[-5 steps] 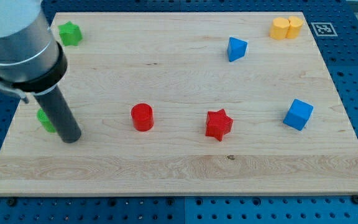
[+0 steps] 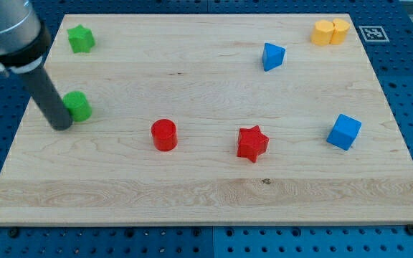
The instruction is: Slide the green circle to the green star
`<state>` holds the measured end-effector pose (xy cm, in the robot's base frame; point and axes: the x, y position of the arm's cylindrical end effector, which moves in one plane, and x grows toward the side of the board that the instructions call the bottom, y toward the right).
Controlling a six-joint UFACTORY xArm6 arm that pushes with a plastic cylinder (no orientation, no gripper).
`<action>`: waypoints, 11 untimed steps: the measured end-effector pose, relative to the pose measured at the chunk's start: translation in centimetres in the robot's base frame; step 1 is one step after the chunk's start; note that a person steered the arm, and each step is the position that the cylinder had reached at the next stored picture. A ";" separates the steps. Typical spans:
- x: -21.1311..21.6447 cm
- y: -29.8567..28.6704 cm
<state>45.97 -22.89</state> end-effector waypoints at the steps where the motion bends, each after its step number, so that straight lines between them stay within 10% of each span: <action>1: -2.9 0.1; 11: -8.1 8.5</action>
<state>37.85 -14.36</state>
